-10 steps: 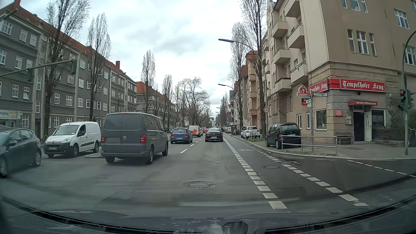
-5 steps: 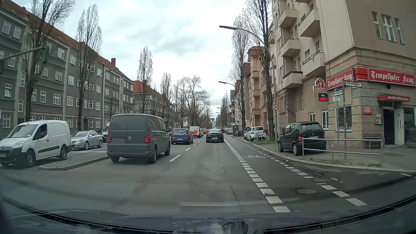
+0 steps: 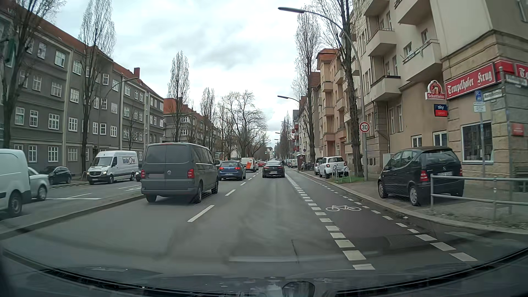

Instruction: Follow the waypoints while adhering to traffic rules and regulations

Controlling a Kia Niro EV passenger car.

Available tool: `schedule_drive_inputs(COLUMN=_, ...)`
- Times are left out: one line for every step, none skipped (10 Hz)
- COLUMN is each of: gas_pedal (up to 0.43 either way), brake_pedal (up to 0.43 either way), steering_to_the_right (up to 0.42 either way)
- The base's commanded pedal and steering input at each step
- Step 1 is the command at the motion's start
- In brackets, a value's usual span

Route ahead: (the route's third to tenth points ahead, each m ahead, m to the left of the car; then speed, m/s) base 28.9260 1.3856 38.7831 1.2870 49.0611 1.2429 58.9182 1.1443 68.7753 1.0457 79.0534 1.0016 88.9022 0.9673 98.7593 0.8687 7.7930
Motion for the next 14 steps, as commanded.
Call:
schedule_drive_inputs(gas_pedal=0.059, brake_pedal=0.012, steering_to_the_right=-0.002)
schedule_drive_inputs(gas_pedal=0.039, brake_pedal=0.012, steering_to_the_right=-0.002)
schedule_drive_inputs(gas_pedal=0.0, brake_pedal=0.012, steering_to_the_right=-0.001)
schedule_drive_inputs(gas_pedal=0.0, brake_pedal=0.012, steering_to_the_right=-0.002)
schedule_drive_inputs(gas_pedal=0.0, brake_pedal=0.012, steering_to_the_right=-0.002)
schedule_drive_inputs(gas_pedal=0.0, brake_pedal=0.012, steering_to_the_right=-0.002)
schedule_drive_inputs(gas_pedal=0.0, brake_pedal=0.012, steering_to_the_right=-0.002)
schedule_drive_inputs(gas_pedal=0.0, brake_pedal=0.012, steering_to_the_right=-0.001)
schedule_drive_inputs(gas_pedal=0.0, brake_pedal=0.012, steering_to_the_right=-0.001)
schedule_drive_inputs(gas_pedal=0.0, brake_pedal=0.012, steering_to_the_right=-0.002)
schedule_drive_inputs(gas_pedal=0.0, brake_pedal=0.012, steering_to_the_right=-0.001)
schedule_drive_inputs(gas_pedal=0.0, brake_pedal=0.012, steering_to_the_right=-0.001)
schedule_drive_inputs(gas_pedal=0.0, brake_pedal=0.012, steering_to_the_right=-0.001)
schedule_drive_inputs(gas_pedal=0.0, brake_pedal=0.012, steering_to_the_right=-0.001)
